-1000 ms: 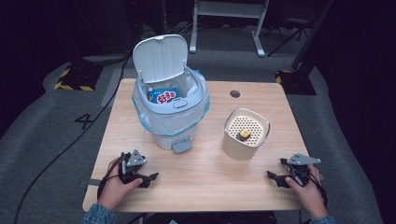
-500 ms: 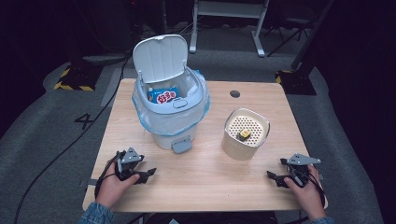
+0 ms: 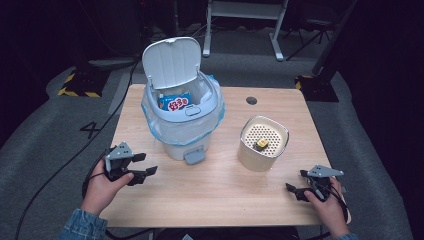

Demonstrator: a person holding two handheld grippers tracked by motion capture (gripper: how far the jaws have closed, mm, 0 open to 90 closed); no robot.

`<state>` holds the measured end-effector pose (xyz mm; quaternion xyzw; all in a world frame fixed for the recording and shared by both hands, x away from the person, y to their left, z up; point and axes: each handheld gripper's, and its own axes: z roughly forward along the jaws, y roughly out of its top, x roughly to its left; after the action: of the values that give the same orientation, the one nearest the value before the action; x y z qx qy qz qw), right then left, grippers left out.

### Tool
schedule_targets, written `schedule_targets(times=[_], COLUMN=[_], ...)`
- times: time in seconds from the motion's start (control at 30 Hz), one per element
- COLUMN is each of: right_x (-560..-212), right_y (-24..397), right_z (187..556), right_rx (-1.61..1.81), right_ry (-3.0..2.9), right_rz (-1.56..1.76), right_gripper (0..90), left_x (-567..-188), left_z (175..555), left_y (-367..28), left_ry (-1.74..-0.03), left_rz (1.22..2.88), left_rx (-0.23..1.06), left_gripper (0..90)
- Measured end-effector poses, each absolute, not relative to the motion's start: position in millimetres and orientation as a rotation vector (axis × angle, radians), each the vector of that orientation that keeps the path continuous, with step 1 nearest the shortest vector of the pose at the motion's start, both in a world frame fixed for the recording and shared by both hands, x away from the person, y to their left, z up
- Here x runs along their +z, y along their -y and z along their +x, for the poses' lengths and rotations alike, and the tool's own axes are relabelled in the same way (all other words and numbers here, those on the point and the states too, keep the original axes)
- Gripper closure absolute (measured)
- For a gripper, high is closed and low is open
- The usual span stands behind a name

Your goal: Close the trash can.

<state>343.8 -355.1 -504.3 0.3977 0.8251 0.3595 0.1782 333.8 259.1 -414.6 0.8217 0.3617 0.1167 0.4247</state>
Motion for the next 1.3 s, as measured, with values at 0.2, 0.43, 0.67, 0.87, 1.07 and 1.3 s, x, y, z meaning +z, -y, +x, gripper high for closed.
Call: schedule_targets(times=[0.2, 0.43, 0.67, 0.87, 1.07, 1.3], right_x=[-504.3, -504.3, -504.3, -504.4, -504.4, -504.4], right_y=[355.1, 355.1, 355.1, 355.1, 355.1, 355.1], right_z=[343.8, 343.9, 343.8, 343.8, 343.8, 343.8], right_rx=[1.017, 1.017, 1.018, 1.018, 1.018, 1.018], right_ry=[-2.334, -2.334, -2.334, -2.334, -2.333, -2.333], right_rz=[1.125, 1.125, 1.125, 1.125, 1.125, 1.125], right_gripper=[14.4, 14.4, 14.4, 14.4, 14.4, 14.4], left_x=[-395.0, -365.5, -338.0, -317.9, -301.9, -283.5], left_z=[336.1, 342.0, 352.1, 361.3, 371.7, 384.8], left_y=[-264.5, -269.3, -269.6, -267.3, -267.2, -265.5], left_ry=[-0.877, -0.829, -0.775, -0.735, -0.743, -0.760], left_rz=[2.021, 1.963, 1.898, 1.858, 1.802, 1.741], left_rx=[0.337, 0.362, 0.367, 0.414, 0.452, 0.503], left_gripper=[32.3, 32.6, 28.6, 24.3, 27.4, 31.5])
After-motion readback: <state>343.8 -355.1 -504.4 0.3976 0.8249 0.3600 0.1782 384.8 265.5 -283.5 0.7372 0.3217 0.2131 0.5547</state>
